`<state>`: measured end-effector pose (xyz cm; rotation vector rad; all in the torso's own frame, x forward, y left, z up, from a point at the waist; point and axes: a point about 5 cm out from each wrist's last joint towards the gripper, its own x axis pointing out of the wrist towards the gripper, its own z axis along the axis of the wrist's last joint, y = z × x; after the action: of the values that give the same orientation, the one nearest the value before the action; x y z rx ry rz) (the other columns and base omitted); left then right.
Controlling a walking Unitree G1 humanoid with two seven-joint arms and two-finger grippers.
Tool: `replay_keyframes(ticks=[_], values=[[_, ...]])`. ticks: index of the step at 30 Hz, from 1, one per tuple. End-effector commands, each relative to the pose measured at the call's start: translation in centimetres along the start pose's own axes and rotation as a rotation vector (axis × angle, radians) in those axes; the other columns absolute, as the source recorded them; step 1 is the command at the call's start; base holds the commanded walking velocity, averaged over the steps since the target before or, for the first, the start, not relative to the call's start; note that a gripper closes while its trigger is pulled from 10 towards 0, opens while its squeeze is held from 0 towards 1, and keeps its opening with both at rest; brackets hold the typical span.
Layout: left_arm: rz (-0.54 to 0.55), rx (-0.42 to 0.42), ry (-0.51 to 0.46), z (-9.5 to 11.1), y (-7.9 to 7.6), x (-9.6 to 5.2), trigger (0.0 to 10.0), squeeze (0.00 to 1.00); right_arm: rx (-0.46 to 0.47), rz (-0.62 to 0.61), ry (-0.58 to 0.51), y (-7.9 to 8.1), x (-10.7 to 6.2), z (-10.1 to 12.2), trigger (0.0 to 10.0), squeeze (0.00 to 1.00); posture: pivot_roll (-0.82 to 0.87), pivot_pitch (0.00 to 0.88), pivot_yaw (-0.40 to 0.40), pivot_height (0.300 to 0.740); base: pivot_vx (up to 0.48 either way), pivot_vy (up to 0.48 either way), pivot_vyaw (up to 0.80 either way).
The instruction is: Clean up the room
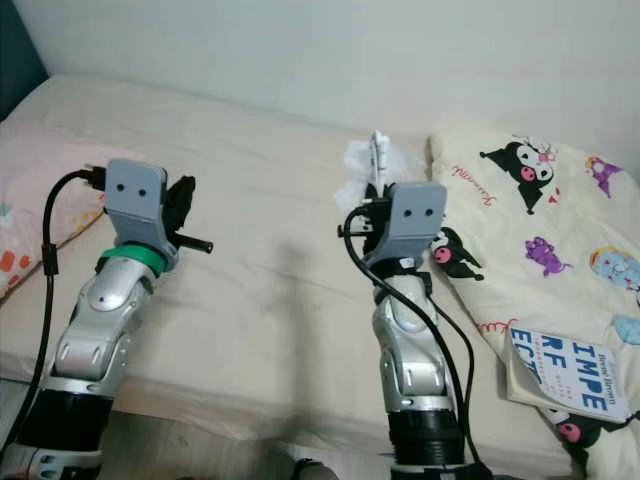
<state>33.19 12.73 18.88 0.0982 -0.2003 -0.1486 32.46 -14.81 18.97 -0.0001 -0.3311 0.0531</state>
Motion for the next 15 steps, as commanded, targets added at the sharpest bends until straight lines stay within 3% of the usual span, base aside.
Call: replay_keyframes(ticks=[1, 7, 15], values=[[0.0, -0.011, 0.014, -0.52, -0.14, -0.05, 10.0, 0.0, 0.0, -0.005, 0.003, -0.03, 0.12, -0.13, 10.0, 0.0, -0.02, 0.034, -0.004, 0.726, 0.0, 0.0, 0.0], [-0.002, -0.013, 0.021, -0.78, -0.31, -0.19, 10.0, 0.0, -0.01, -0.022, 0.008, -0.16, -0.03, -0.23, 10.0, 0.0, -0.03, 0.036, -0.004, 0.726, 0.0, 0.0, 0.0], [-0.006, -0.014, 0.025, -0.88, -0.39, -0.35, 10.0, 0.0, -0.008, -0.031, 0.013, 0.05, -0.07, -0.31, 10.0, 0.0, -0.02, 0.041, -0.001, 0.726, -0.27, 0.0, 0.0]])
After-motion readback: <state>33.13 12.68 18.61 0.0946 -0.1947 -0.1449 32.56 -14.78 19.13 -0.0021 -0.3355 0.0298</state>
